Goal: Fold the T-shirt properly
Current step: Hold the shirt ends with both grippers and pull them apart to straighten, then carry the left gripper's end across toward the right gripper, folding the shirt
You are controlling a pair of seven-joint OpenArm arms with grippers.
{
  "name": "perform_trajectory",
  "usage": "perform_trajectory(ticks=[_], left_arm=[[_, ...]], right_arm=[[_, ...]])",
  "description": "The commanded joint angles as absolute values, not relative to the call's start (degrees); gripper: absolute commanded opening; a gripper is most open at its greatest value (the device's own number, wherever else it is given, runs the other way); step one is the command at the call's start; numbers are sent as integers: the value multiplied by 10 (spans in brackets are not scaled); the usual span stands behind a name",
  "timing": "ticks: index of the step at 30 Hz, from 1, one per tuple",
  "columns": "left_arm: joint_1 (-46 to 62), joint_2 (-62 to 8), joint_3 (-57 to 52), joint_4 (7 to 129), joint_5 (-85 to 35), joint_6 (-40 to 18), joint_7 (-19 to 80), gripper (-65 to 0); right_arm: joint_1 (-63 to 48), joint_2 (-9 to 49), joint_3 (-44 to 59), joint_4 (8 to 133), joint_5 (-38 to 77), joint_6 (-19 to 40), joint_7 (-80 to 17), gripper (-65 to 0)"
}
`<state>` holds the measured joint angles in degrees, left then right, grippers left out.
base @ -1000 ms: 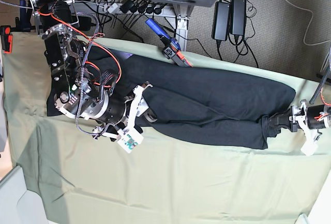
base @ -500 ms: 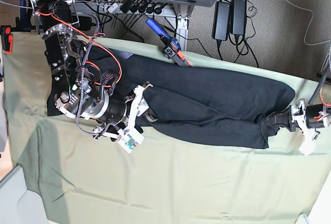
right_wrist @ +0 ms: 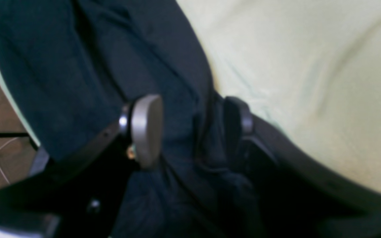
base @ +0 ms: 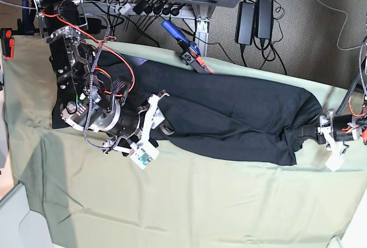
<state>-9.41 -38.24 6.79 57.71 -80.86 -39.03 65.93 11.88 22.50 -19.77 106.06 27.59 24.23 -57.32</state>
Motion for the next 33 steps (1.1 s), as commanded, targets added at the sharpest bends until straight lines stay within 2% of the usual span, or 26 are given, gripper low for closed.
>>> perform_trajectory(ticks=[1, 12, 28, 33], left_arm=[[-110, -395, 63, 583, -809, -400, 652, -650], [-160, -411, 63, 583, -782, -400, 653, -650], [-213, -455, 63, 583, -672, -400, 584, -650], [-220, -457, 63, 594, -671, -400, 587, -650]], right_arm=[[128, 228, -192, 1069, 278, 285, -564, -347], [128, 228, -128, 1069, 279, 285, -563, -347], [128, 229, -45, 1069, 289, 285, -564, -347], [128, 229, -24, 1069, 289, 285, -564, -347]])
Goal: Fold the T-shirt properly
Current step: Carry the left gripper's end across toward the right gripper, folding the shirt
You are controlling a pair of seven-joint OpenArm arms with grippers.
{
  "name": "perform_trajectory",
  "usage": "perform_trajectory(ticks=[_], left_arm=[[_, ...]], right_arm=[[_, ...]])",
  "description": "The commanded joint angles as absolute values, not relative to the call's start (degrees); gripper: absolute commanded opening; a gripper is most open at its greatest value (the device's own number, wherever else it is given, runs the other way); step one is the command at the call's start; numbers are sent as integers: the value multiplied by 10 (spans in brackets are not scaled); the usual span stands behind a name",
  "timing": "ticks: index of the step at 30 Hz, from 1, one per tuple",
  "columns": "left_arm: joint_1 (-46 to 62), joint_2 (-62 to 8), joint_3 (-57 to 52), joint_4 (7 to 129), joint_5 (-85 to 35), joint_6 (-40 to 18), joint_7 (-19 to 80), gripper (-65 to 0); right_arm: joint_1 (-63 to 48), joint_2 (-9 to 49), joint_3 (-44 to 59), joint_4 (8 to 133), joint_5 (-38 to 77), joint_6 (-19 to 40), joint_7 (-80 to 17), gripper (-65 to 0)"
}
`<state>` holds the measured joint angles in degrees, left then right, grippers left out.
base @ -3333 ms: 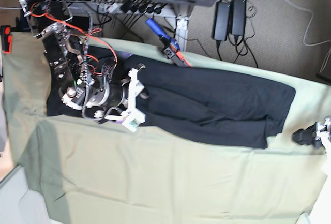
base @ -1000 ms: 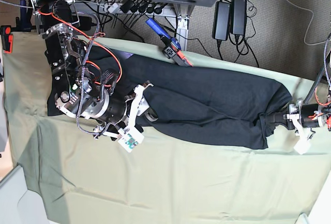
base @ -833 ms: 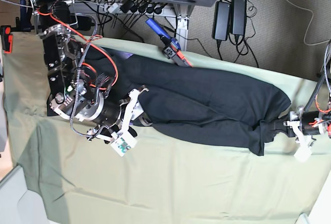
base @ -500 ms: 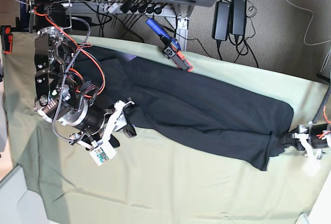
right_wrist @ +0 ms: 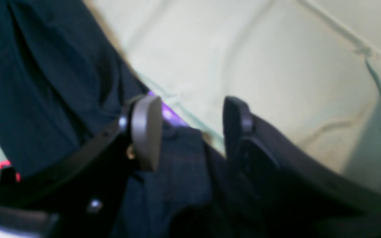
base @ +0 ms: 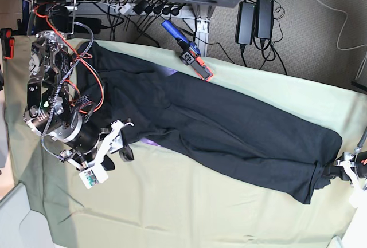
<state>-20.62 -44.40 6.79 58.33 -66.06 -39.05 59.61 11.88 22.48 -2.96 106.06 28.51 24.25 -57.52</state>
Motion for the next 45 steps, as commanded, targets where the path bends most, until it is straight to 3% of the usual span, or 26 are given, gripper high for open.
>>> perform_trajectory(ticks=[1, 11, 17, 25, 30, 37, 45], left_arm=[[-218, -457, 63, 607, -672, -400, 595, -650], [-141, -446, 66, 862, -683, -400, 628, -650], [-89, -385, 69, 965, -679, -400, 628, -650], [-86, -250, 69, 968, -635, -400, 614, -650], [-86, -209, 94, 968, -628, -400, 611, -650], [-86, -137, 188, 959, -528, -400, 571, -650], [-97, -83, 194, 879, -481, -400, 529, -650]], right_arm=[[128, 229, -20, 1069, 289, 285, -564, -347], [128, 229, 5, 1068, 283, 285, -555, -346], [128, 229, 5, 1068, 278, 285, -551, -347], [128, 232, 5, 1068, 279, 285, -551, -347], [128, 232, 5, 1068, 279, 285, -551, -347], [128, 232, 5, 1068, 279, 285, -551, -347], [128, 232, 5, 1068, 279, 285, -552, -347]])
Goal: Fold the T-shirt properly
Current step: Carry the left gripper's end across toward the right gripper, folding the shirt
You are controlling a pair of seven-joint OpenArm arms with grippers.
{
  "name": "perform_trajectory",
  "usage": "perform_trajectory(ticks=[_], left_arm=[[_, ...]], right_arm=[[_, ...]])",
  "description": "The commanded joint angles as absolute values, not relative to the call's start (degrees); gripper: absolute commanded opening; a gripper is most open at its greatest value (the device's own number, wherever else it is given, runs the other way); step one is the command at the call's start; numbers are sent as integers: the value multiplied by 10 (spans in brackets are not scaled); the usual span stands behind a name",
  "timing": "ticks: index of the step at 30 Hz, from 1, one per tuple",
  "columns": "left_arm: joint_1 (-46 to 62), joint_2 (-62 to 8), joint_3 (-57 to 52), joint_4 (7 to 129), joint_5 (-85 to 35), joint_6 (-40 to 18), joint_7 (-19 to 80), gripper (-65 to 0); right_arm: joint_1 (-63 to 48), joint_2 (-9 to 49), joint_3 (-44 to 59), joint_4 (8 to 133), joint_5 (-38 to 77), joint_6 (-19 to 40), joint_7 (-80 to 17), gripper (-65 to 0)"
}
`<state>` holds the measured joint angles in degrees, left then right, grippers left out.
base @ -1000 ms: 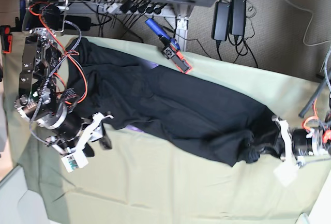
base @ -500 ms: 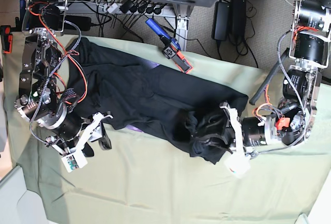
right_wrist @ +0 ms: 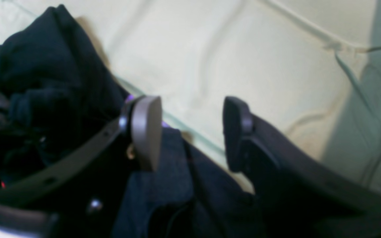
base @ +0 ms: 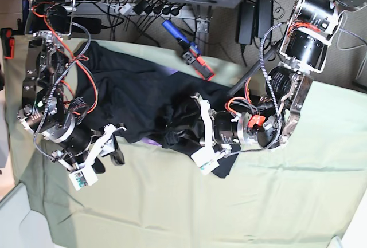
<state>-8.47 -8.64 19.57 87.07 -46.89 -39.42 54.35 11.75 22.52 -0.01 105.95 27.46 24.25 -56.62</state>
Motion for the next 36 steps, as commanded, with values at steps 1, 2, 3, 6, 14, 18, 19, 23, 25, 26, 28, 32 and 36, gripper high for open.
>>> perform_trajectory(ticks=[1, 2, 3, 6, 14, 18, 19, 23, 25, 26, 28, 32, 36], left_arm=[[-97, -81, 194, 873, -482, -400, 529, -650], [-96, -78, 194, 868, -482, -400, 529, -650], [-95, -75, 195, 866, -482, -400, 529, -650], [-95, -68, 196, 864, -481, -400, 529, -623], [-95, -57, 190, 867, -482, -400, 529, -318], [-95, -57, 157, 875, -507, -400, 543, -319], [-95, -57, 147, 878, -519, -400, 552, -319], [-95, -58, 112, 879, -576, -400, 599, -319], [-95, -59, 110, 879, -594, -400, 610, -319], [-94, -59, 110, 879, -594, -400, 611, -319], [-93, -59, 110, 879, -593, -400, 611, -319], [-93, -61, 110, 879, -593, -400, 611, -319], [-93, -71, 110, 879, -593, -400, 612, -319]], right_arm=[[128, 232, 5, 1068, 279, 285, -552, -347], [128, 232, 5, 1068, 279, 285, -553, -347], [128, 232, 5, 1068, 279, 285, -553, -347], [128, 232, 5, 1068, 279, 285, -553, -346], [128, 232, 44, 1068, 279, 277, -572, -346], [128, 232, 149, 1068, 304, 276, -586, -346], [128, 232, 182, 1068, 315, 276, -593, -346], [111, 234, 304, 1067, 377, 277, -605, -347], [87, 237, 338, 1066, 430, 277, -612, -348], [75, 238, 344, 1066, 442, 279, -617, -361], [48, 237, 344, 1066, 442, 279, -620, -441], [-2, 229, 341, 1066, 468, 279, -624, -650], [-29, 217, 341, 1066, 528, 298, -641, -650]])
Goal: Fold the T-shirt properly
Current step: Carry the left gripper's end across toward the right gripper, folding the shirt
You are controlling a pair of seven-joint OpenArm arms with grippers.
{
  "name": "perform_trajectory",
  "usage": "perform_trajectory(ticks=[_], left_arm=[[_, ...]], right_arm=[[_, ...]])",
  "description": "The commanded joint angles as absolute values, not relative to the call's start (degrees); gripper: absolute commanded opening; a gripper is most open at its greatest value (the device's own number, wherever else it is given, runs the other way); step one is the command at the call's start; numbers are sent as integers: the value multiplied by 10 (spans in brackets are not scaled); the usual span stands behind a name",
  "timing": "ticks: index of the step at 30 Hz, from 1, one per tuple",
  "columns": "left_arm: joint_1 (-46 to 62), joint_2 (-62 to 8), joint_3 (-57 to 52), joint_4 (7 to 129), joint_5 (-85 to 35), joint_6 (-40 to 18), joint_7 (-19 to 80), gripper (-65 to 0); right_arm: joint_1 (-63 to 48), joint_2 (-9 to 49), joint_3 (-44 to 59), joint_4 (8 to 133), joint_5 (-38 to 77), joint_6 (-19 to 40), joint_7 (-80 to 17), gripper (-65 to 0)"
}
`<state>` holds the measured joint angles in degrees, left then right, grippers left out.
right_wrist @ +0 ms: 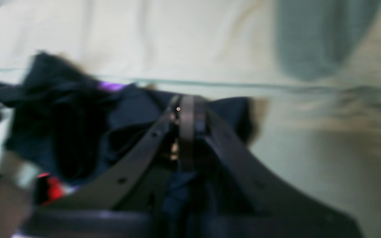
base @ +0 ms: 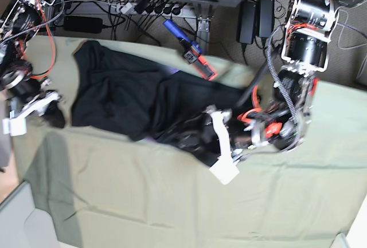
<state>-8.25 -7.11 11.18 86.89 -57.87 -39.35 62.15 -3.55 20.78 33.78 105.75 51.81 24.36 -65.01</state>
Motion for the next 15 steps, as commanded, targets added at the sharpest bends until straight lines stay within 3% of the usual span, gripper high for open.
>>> perform_trajectory(ticks=[1, 7, 15], left_arm=[[-93, -75, 110, 879, -593, -400, 612, -319], [-88, -111, 110, 879, -593, -400, 613, -319], [-87, -133, 109, 879, -593, -400, 611, -319]], right_arm=[[-34, 215, 341, 1066, 547, 305, -644, -650], [-37, 201, 293, 1065, 589, 326, -659, -650], [-32, 199, 176, 980, 451, 325, -565, -650]])
